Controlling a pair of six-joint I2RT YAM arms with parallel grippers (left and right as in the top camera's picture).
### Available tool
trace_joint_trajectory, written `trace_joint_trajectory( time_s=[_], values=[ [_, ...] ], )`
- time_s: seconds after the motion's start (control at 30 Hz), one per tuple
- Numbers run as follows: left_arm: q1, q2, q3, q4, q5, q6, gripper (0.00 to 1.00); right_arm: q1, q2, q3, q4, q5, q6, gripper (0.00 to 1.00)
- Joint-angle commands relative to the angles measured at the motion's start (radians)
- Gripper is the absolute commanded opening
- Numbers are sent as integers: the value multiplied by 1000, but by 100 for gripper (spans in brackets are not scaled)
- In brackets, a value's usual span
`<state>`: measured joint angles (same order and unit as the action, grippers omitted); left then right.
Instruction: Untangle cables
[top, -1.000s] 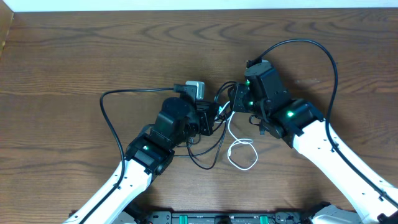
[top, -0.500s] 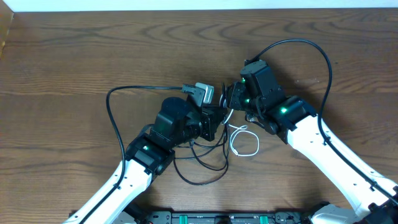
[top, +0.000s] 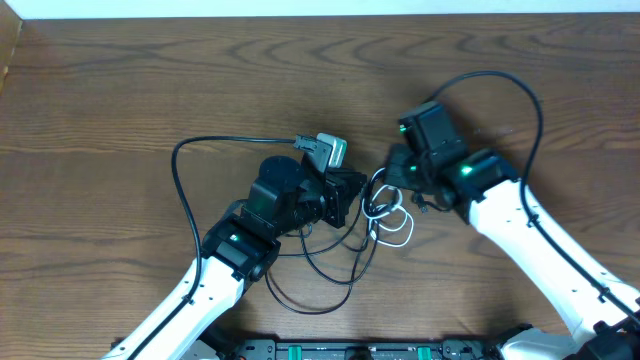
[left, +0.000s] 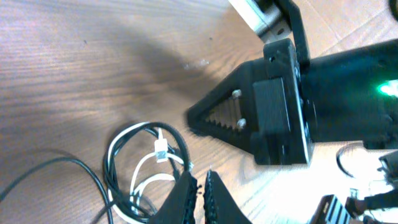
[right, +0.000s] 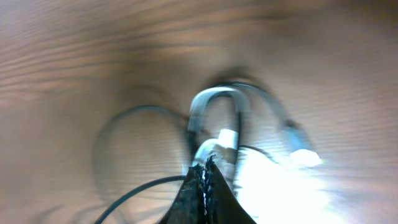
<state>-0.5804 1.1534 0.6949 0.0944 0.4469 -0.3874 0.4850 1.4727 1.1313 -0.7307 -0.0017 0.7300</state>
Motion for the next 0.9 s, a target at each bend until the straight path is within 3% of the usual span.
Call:
trace_joint_trajectory(
  time_s=[0.0,0.07,0.1,0.2,0.23,0.37,0.5,0.63,0.87],
  values=[
    [0,-12,5,0,5,21,8,-69,-8,4,-49,56,-13,1],
    [-2,-2,5,-13,-16,19,10,-92,-8,4,-71,34,-23,1],
    [-10,19,5,-37,-42,16,28,-103,-8,4,-86,29,-51,1],
    [-45,67,5,-78,-100,17,56,-112,-10,4,-105,29,-66,1],
    [-63,84,5,-87,-124,17,61,-116,-11,4,-113,29,-66,1],
    [-140,139,5,-86,-189,16,69,-165,-37,4,-174,29,-66,1],
    [-209,152,7,-86,-263,9,84,-253,-102,4,-242,29,-66,6],
    [-275,152,26,-86,-447,14,89,-330,-172,4,-298,29,-100,15],
    [-346,153,103,-122,-735,148,99,-444,-308,4,-391,29,-112,19]
  ],
)
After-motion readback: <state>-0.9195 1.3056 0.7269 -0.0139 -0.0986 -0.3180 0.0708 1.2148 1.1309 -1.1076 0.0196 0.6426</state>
